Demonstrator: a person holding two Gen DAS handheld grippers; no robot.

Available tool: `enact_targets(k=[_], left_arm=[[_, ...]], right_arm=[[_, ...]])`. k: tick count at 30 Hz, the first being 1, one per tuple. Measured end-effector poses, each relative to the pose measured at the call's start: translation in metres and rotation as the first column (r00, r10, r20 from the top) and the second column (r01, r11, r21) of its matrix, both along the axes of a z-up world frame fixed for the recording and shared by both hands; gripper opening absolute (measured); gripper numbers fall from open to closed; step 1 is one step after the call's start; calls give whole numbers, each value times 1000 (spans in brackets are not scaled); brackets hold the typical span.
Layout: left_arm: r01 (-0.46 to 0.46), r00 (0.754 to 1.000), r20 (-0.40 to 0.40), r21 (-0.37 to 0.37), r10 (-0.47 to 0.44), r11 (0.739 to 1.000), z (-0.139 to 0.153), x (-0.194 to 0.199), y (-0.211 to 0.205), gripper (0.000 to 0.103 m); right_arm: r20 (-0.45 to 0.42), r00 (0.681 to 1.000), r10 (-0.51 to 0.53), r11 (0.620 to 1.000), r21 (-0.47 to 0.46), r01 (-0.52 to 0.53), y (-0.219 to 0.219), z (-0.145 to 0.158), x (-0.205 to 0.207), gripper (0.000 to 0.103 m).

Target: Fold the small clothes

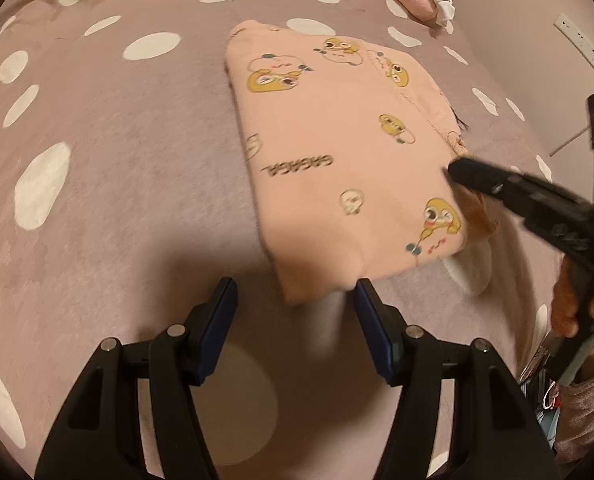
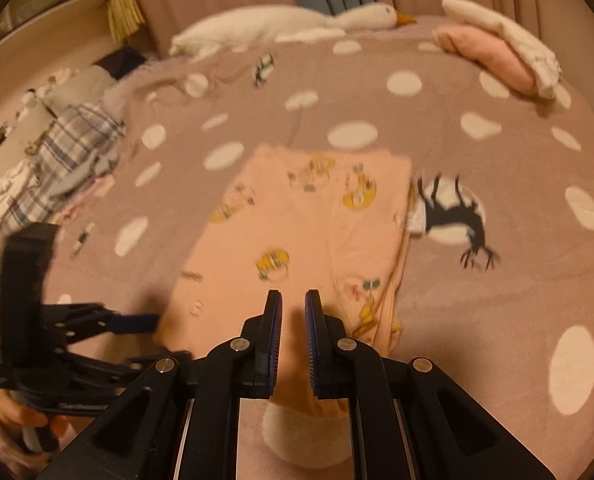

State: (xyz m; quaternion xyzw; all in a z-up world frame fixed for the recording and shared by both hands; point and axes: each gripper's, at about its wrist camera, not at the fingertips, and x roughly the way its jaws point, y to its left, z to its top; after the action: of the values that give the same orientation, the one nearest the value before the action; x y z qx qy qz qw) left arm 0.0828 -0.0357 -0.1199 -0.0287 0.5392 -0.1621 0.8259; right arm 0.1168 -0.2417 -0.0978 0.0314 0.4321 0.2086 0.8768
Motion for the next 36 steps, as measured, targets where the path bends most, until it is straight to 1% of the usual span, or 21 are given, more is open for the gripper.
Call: enact_targets(k=[1, 2, 4, 7, 9, 12, 16, 19, 22, 24, 26, 28, 32, 34, 36], left_arm=[[-2, 1000, -2, 5, 2, 1000, 0, -1, 3, 59], [-8, 1000, -3, 13, 8, 1000, 1, -2, 7, 59], [-27, 1000, -6, 3, 27, 1000, 3, -4, 18, 59], [-67, 998, -8, -25, 66, 997, 9, -2, 32, 59], [-81, 997, 4, -37, 81, 996, 14, -1, 35, 59], [-86, 995, 43, -52, 88, 995, 26, 5, 35, 59], [-64, 993, 99, -61, 70, 996, 41, 20, 25, 59], [-42, 989, 136, -60, 50, 997, 49, 35, 12, 57], [-14, 986, 163, -58, 23, 998, 54, 52, -5, 57], [-8, 984, 175, -52, 17, 999, 54, 60, -12, 56], [0, 984, 176, -44, 8, 999, 51, 69, -19, 49], [2, 986, 165, -38, 4, 999, 46, 77, -24, 45], [5, 993, 119, -17, -3, 1000, 29, 91, -29, 45], [9, 995, 101, -7, -9, 1000, 21, 93, -31, 45], [20, 995, 101, 3, -20, 1000, 18, 94, -32, 46]], right_arm=[[-16, 1000, -19, 1000, -23, 19, -1, -7, 0, 9], [-36, 998, -46, 998, -41, 44, -5, -16, -1, 9], [-57, 996, -66, 998, 5, 67, -16, -22, -6, 10], [-102, 991, -92, 990, 98, 102, -35, -27, -13, 11], [-110, 988, -104, 985, 125, 118, -40, -25, -18, 11], [-96, 987, -126, 984, 116, 137, -42, -18, -26, 11], [-60, 988, -144, 982, 114, 150, -46, -8, -35, 11], [-17, 990, -137, 983, 119, 138, -47, 1, -32, 11], [25, 994, -105, 985, 144, 100, -40, 13, -28, 11], [43, 996, -82, 986, 148, 75, -32, 17, -24, 11], [51, 997, -60, 988, 142, 52, -23, 16, -19, 11], [48, 998, -37, 991, 134, 30, -14, 12, -14, 11], [13, 1000, -13, 994, 105, 12, 1, -3, -9, 11], [-13, 1000, -14, 997, 71, 15, 4, -12, -7, 11], [-39, 999, -18, 998, 52, 20, 4, -20, -5, 11]])
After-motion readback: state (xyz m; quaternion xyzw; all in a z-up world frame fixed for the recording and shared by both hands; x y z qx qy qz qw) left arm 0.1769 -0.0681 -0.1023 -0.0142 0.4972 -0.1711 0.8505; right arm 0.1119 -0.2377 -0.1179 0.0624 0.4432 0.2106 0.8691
